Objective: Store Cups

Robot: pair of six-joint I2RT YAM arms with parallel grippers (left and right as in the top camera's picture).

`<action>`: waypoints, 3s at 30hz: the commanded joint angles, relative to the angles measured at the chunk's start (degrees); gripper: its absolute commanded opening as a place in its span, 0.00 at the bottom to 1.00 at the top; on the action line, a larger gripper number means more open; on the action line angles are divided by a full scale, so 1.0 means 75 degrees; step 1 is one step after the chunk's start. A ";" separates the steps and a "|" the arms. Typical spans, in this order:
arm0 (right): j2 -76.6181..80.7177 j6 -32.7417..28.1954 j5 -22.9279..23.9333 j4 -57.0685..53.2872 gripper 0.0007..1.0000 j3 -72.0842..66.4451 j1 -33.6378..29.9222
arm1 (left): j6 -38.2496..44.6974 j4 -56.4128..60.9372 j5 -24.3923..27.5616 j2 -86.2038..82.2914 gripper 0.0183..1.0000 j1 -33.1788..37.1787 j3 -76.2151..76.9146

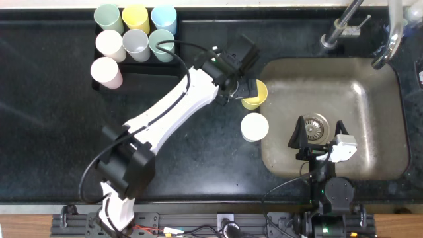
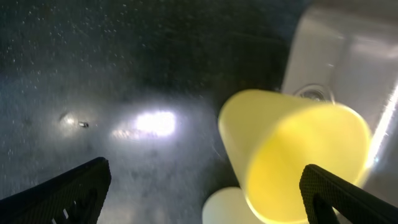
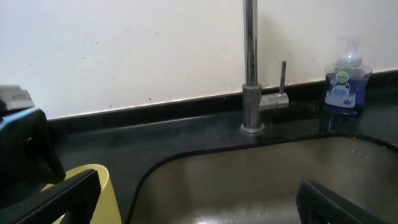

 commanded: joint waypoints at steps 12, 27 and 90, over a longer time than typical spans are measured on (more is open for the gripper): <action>-0.0064 -0.0026 -0.0047 0.0041 1.00 -0.0105 0.0035 | 0.0146 0.0187 -0.0017 0.0356 1.00 0.0026 0.0157; -0.0064 -0.0026 -0.0047 0.0041 1.00 -0.0105 0.0035 | 0.0149 0.0192 -0.0070 0.0481 0.02 0.0026 0.0152; -0.0064 -0.0026 -0.0047 0.0041 1.00 -0.0105 0.0035 | -0.0513 -0.0600 -0.0632 -0.1469 0.02 0.5205 -0.1501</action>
